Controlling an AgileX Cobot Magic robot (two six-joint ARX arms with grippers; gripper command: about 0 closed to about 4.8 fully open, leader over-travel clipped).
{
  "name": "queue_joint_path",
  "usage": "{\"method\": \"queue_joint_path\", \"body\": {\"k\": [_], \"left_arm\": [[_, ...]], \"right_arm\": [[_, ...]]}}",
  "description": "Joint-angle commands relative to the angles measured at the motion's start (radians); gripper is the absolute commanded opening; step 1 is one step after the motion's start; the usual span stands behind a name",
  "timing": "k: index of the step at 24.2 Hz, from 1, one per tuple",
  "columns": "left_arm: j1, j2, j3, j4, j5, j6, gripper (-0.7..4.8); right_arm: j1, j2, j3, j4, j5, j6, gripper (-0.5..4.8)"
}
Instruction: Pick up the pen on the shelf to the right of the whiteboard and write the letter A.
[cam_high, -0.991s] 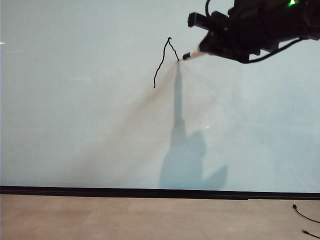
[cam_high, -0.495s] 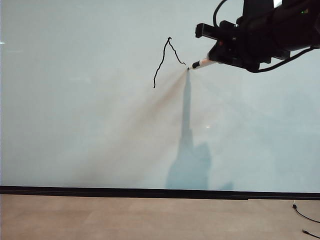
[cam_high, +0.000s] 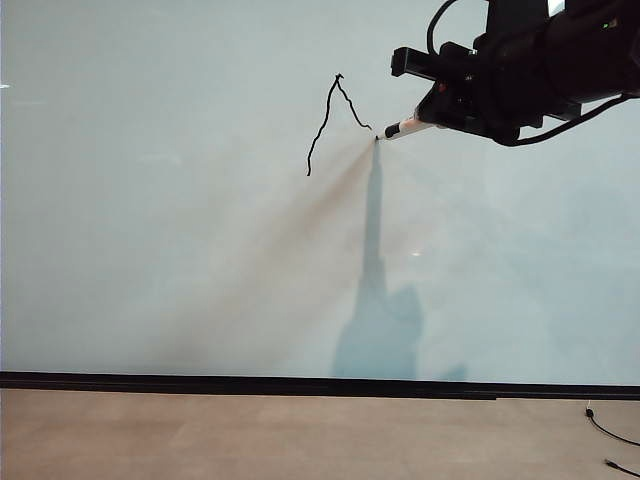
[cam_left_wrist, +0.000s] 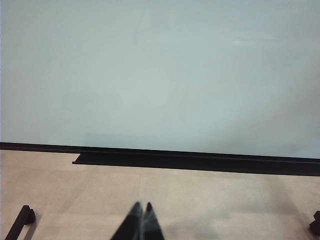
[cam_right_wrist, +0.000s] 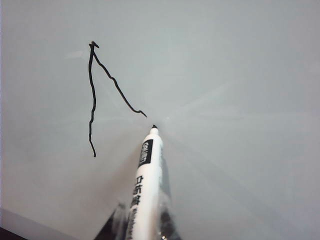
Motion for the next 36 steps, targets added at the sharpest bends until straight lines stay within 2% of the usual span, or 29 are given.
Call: {"method": "queue_joint_path", "body": {"k": [1,36], "left_arm": [[0.000,0.000,0.003,0.006,0.004,0.004,-0.04],[0.000,0.000,0.003,0.006,0.004,0.005,-0.04]], "right_arm": [[0.000,-0.006,0.004,0.015,0.021,0.005,-0.06],[0.000,-0.006,-0.060,0.024,0.072,0.027,-0.05]]}}
